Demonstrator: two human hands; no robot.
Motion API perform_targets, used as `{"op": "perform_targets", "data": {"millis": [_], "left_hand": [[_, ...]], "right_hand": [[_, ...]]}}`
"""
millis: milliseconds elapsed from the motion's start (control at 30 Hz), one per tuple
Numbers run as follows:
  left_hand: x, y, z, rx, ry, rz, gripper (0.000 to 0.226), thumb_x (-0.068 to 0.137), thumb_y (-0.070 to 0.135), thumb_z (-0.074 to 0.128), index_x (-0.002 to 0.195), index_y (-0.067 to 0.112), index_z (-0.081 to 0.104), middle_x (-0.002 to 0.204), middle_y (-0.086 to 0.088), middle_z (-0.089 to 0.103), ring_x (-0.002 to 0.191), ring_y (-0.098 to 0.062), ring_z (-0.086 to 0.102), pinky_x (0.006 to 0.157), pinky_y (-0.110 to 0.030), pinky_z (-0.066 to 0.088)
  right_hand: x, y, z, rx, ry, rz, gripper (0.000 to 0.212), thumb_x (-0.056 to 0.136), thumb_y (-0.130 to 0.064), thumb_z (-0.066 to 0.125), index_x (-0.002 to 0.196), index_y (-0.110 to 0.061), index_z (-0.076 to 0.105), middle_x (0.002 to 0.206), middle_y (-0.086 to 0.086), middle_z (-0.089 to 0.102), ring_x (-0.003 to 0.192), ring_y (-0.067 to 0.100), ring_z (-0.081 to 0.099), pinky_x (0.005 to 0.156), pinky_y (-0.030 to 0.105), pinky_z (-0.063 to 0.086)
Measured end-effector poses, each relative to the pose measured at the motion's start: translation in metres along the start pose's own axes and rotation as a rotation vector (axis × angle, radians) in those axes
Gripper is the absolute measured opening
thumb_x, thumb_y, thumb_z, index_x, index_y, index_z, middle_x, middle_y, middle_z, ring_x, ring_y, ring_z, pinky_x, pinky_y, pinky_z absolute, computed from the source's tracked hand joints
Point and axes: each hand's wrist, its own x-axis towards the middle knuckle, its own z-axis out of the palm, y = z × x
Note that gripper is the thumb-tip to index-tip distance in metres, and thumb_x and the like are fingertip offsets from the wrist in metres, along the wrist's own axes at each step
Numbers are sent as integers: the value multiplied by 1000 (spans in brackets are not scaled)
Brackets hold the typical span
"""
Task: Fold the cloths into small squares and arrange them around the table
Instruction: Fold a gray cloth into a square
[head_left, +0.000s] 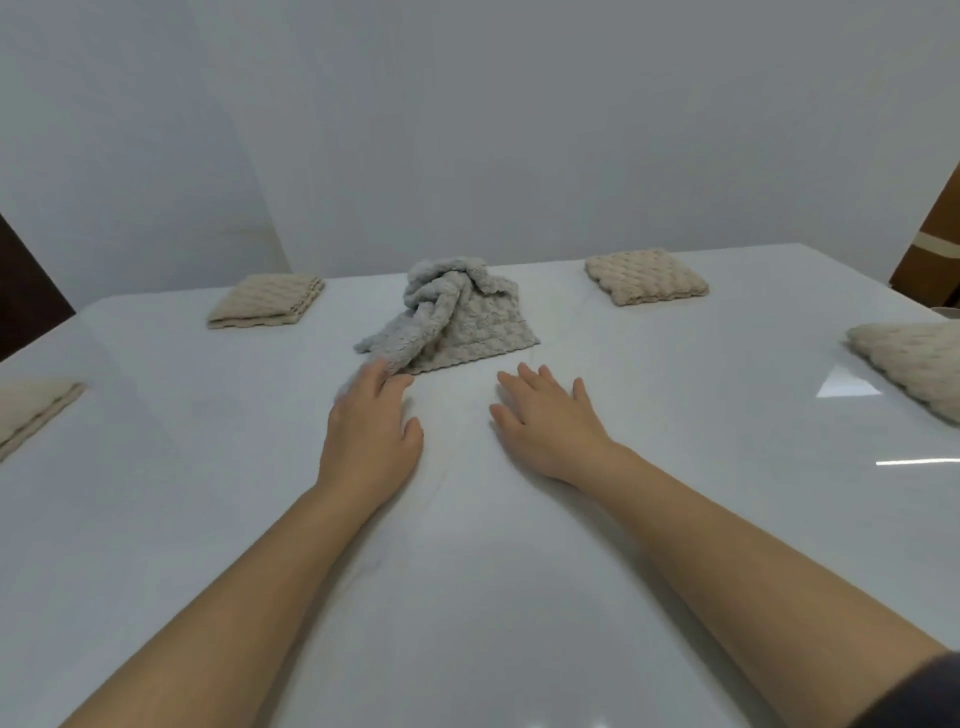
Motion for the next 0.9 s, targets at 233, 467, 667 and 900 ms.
{"op": "perform_targets", "data": {"millis": [233, 467, 667, 900], "left_hand": [[23, -23, 10, -38, -94, -93, 42, 99, 19, 36, 139, 14, 45, 149, -6, 36, 141, -24, 27, 119, -50, 9], [-9, -11, -12, -593, 205, -89, 12, 87, 9, 61, 85, 21, 58, 84, 7, 61, 60, -3, 51, 58, -11, 38], [-25, -17, -15, -474, 191, -43, 22, 86, 10, 62, 95, 30, 57, 95, 19, 61, 75, 1, 55, 67, -12, 40], [-17, -33, -16, -307, -31, 194, 45, 87, 17, 69, 128, 30, 57, 117, 18, 54, 106, 0, 51, 94, -24, 44]], "right_hand": [[9, -11, 13, -34, 46, 35, 43, 102, -36, 28, 139, -19, 40, 153, 3, 32, 149, 24, 11, 118, 53, 1], [10, -9, 13, 69, 127, -25, 60, 100, -30, 38, 155, -24, 15, 162, -5, 15, 151, 18, 6, 120, 51, 3], [10, -9, 13, -23, 236, -182, 24, 99, -26, 45, 116, -27, 62, 117, -8, 56, 119, 15, 47, 118, 48, 7], [12, -7, 14, 69, 326, -221, 15, 100, -10, 39, 90, -20, 46, 86, -5, 55, 86, 19, 52, 112, 40, 24]]}}
